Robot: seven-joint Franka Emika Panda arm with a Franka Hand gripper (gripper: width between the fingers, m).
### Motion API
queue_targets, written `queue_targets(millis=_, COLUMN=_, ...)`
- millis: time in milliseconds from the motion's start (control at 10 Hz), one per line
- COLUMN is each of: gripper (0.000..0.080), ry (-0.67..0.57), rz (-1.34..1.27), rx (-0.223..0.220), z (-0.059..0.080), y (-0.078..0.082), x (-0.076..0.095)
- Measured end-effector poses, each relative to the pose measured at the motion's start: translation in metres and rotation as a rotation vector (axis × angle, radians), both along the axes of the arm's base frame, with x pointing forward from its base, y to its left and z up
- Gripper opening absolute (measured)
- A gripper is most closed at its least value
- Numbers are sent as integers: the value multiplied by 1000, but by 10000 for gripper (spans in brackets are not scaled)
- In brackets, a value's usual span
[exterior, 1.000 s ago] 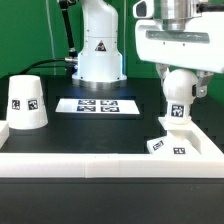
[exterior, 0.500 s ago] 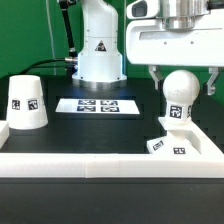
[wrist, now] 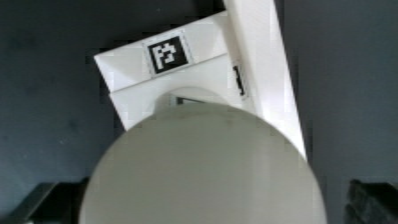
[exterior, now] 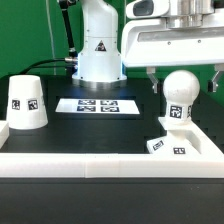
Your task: Assemble lamp
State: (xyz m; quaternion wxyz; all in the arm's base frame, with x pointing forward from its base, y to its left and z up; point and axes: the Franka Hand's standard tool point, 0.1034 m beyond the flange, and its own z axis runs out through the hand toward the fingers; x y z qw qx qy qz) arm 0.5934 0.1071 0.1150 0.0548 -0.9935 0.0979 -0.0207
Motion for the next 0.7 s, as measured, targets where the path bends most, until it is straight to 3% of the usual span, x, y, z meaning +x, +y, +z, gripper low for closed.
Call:
queue_targets(millis=500, gripper=699, ry=-73, rz=605, rx=-87, z=3, y=-1, x=5)
queue_targets(millis=700, gripper=699, ry=-81, rz=729, rx=-97, z=2, y=-2, x=4)
